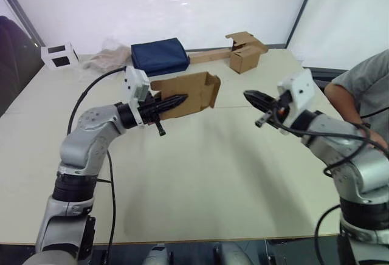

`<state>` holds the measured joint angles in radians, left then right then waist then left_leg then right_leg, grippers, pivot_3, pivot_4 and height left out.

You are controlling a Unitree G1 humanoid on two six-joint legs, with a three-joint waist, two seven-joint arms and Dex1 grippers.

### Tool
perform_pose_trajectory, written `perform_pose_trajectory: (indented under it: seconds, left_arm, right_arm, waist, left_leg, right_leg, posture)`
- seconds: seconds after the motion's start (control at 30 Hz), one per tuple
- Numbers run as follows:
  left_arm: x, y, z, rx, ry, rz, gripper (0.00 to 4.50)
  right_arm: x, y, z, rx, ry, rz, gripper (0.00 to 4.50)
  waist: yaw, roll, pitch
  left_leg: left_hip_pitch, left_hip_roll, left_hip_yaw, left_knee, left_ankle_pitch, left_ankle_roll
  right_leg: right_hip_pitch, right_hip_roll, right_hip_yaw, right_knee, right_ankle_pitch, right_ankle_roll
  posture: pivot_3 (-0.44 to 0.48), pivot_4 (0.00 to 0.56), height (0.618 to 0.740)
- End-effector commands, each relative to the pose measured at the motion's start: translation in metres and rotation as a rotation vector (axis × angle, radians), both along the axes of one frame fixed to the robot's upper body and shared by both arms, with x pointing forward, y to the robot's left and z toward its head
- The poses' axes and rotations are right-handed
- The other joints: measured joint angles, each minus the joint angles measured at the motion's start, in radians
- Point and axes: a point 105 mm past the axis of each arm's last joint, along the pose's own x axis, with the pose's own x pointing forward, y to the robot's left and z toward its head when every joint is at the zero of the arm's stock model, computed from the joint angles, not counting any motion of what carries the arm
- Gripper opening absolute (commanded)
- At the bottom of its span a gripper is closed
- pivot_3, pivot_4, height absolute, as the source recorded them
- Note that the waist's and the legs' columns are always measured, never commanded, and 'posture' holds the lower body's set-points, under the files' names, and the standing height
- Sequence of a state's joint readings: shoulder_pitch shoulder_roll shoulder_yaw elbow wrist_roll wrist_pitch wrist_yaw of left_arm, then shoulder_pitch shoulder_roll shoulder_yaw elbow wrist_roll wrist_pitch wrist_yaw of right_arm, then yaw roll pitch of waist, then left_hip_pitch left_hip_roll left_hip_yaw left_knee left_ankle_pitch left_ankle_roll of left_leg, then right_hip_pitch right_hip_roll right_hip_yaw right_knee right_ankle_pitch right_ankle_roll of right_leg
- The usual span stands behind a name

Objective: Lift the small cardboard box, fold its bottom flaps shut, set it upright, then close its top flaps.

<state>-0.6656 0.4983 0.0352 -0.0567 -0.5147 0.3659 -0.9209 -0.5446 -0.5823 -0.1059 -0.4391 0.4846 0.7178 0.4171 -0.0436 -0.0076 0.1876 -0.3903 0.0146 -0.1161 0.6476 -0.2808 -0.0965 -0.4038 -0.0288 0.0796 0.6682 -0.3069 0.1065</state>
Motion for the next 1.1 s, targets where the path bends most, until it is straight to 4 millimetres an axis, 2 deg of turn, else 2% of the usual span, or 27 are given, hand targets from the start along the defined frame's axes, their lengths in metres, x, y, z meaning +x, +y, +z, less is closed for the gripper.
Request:
perform_pose_trajectory:
  seconds: [0.03, 0.4, 1.1]
  left_arm:
    - [0.002, 0.002, 0.013, 0.009, -0.115, -0.018, 0.01]
    - [0.007, 0.006, 0.013, -0.005, -0.100, -0.038, 0.01]
    - [0.002, -0.004, 0.018, -0.046, -0.035, -0.102, 0.01]
  right_arm:
    - [0.005, 0.017, 0.023, 0.065, -0.098, 0.016, 0.00]
    - [0.014, 0.047, 0.028, 0.109, -0.120, 0.084, 0.00]
    - [0.010, 0.085, 0.012, 0.091, -0.089, 0.164, 0.00]
  waist:
    - [0.000, 0.000, 0.000]
    - [-0.003, 0.000, 0.000]
    - [-0.004, 0.000, 0.000]
  left_leg:
    - [-0.001, 0.000, 0.000, 0.000, 0.000, 0.001]
    - [-0.001, 0.000, -0.001, 0.001, -0.003, 0.005]
    - [-0.001, 0.000, -0.001, 0.001, -0.003, 0.005]
  right_leg:
    - [0.000, 0.000, 0.000, 0.000, 0.000, 0.000]
    - [-0.001, 0.000, -0.001, 0.002, 0.000, 0.000]
    - [-0.001, 0.000, -0.001, 0.002, 0.000, 0.000]
  posture:
    - [0.000, 0.150, 0.740]
    - [0.000, 0.150, 0.740]
    - [0.000, 0.150, 0.740]
